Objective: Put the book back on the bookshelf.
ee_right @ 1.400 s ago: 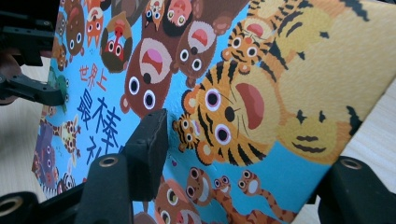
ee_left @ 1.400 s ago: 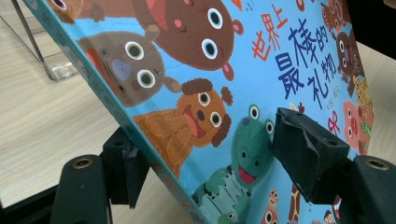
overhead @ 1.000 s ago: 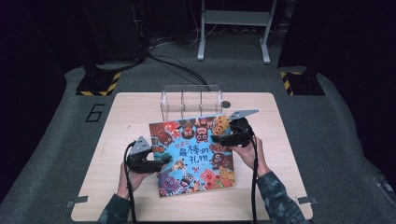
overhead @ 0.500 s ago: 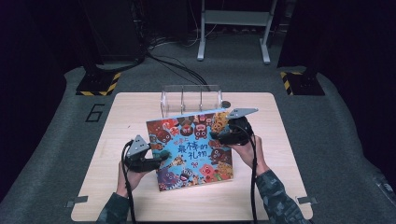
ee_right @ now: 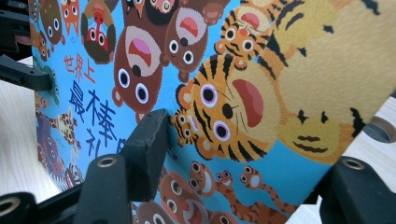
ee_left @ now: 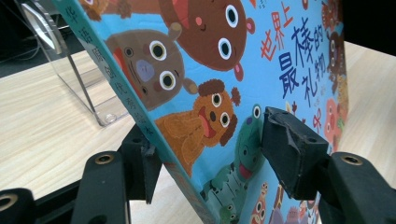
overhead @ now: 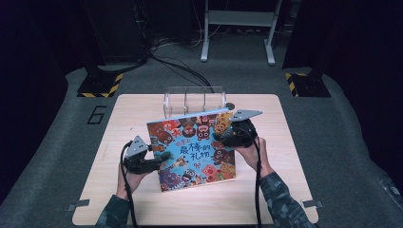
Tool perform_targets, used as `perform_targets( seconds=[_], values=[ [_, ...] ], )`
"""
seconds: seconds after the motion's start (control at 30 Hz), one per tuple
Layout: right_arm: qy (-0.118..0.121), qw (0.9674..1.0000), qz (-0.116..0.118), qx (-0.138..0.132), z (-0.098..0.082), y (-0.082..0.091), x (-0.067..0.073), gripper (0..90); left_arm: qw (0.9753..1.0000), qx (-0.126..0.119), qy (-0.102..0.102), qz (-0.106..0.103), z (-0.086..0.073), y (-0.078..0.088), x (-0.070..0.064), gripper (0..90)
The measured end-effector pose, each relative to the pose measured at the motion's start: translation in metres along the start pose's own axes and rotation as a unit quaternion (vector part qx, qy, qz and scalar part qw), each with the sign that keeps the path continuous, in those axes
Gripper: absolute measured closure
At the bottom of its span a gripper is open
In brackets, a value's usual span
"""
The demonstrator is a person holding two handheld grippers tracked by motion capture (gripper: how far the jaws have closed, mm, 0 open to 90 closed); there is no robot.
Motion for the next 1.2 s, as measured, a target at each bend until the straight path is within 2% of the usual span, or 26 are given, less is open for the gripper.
perform_targets(
  seconds=[0.03, 0.07, 0.1, 0.13, 0.17, 0.2, 0.23, 0.47, 0.57, 0.67, 0.7, 0.9, 1.2],
  values=[
    [0.002, 1.0000, 0.003, 0.000, 0.000, 0.000, 0.000, 39.8, 1.0000, 0.000, 0.000, 0.000, 0.000, 0.000, 0.000, 41.2],
    [0.004, 1.0000, 0.004, 0.002, 0.000, 0.000, 0.001, 39.8, 1.0000, 0.001, 0.002, -0.008, 0.000, -0.001, -0.001, 40.9],
    [0.012, 0.9999, 0.008, 0.000, 0.001, -0.001, 0.002, 39.8, 0.9995, -0.013, -0.001, -0.029, 0.002, 0.001, -0.005, 42.8],
    [0.012, 0.9999, 0.008, 0.000, 0.001, -0.001, 0.002, 39.8, 0.9995, -0.013, -0.001, -0.029, 0.002, 0.001, -0.005, 40.8],
    [0.021, 0.9996, 0.018, 0.003, 0.002, -0.002, 0.006, 39.7, 0.9990, -0.017, 0.017, -0.038, 0.005, 0.002, -0.005, 41.5],
    [0.021, 0.9996, 0.018, 0.003, 0.002, -0.002, 0.006, 39.7, 0.9990, -0.017, 0.017, -0.038, 0.005, 0.002, -0.005, 43.2],
    [0.020, 0.9997, 0.017, 0.003, 0.001, -0.002, 0.007, 39.7, 0.9984, -0.019, 0.030, -0.045, 0.006, 0.003, -0.004, 43.2],
    [0.019, 0.9998, 0.010, 0.000, 0.003, -0.001, 0.006, 39.6, 0.9995, -0.026, -0.001, -0.019, 0.011, 0.007, -0.003, 45.0],
    [0.018, 0.9998, 0.007, -0.002, 0.005, 0.000, 0.007, 39.2, 0.9993, -0.036, 0.002, -0.014, 0.013, 0.008, -0.003, 46.3],
    [0.012, 0.9999, -0.002, -0.009, 0.007, 0.000, 0.006, 38.8, 0.9994, -0.033, -0.002, -0.010, 0.016, 0.008, -0.002, 46.7],
    [0.016, 0.9998, 0.003, -0.007, 0.007, 0.000, 0.005, 38.7, 0.9992, -0.039, -0.007, -0.005, 0.018, 0.009, -0.002, 46.7],
    [0.013, 0.9998, 0.003, -0.015, 0.010, 0.003, 0.006, 38.3, 0.9986, -0.053, -0.004, -0.004, 0.024, 0.011, -0.001, 49.7],
    [0.013, 0.9999, 0.005, -0.009, 0.010, 0.004, 0.008, 37.6, 0.9983, -0.058, -0.004, -0.009, 0.021, 0.014, -0.002, 51.5]
  ],
)
Point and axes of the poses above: each handheld gripper's, and its own axes: y roughly backward along the jaws, z roughly out of its top, x roughly to its left, the point moved 7 cm from there along -y, roughly forward along the jaws, and after that the axes turned 13 degrees about z, right-handed, at the moved point
